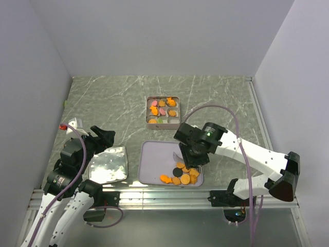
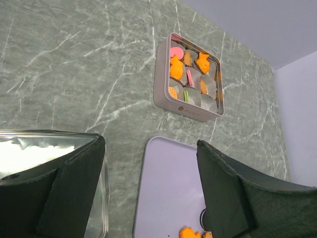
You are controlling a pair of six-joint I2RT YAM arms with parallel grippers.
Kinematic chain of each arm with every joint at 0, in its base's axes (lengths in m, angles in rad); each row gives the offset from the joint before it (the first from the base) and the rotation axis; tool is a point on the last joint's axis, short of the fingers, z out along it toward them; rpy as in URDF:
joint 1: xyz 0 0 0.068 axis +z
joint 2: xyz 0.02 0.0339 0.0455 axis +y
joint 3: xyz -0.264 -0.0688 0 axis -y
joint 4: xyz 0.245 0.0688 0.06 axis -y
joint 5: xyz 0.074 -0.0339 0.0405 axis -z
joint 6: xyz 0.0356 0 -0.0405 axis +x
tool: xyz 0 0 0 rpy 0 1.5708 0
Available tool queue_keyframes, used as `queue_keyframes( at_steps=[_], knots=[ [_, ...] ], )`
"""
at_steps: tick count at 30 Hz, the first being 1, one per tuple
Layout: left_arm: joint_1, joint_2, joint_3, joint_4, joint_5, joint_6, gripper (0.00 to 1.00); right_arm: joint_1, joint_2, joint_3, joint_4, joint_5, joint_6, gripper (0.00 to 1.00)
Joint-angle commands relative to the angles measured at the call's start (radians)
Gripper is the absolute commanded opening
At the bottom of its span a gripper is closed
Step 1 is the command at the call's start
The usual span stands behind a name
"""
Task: Pack the cookies
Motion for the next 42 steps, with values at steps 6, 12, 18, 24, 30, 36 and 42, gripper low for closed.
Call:
queue_keyframes(
  at_steps=[6,12,18,24,30,36,42],
  knots=[
    [-0.004,-0.005,0.017,0.021,0.015,0.014,0.8,0.043,-0.099,-0.059,0.011,-0.03,0.1,0.56],
    [-0.004,-0.002,0.018,0.016,0.015,0.009,0.8,0.07,-0.102,-0.058,-0.001,-0.053,0.115,0.56],
    [-0.004,-0.011,0.02,0.01,0.009,0.006,0.8,0.115,-0.094,-0.082,-0.008,-0.063,0.13,0.56],
    [-0.006,-0.014,0.02,0.005,0.001,0.0,0.8,0.141,-0.079,-0.095,-0.015,-0.055,0.132,0.56],
    [-0.01,-0.021,0.021,-0.001,-0.008,-0.006,0.8,0.144,-0.079,-0.107,-0.014,-0.05,0.137,0.53],
    [-0.015,-0.025,0.026,-0.007,-0.019,-0.011,0.8,0.146,-0.059,-0.109,-0.003,-0.043,0.121,0.5],
    [-0.016,-0.024,0.026,-0.01,-0.023,-0.014,0.8,0.146,-0.033,-0.098,0.003,-0.035,0.108,0.5]
  ],
)
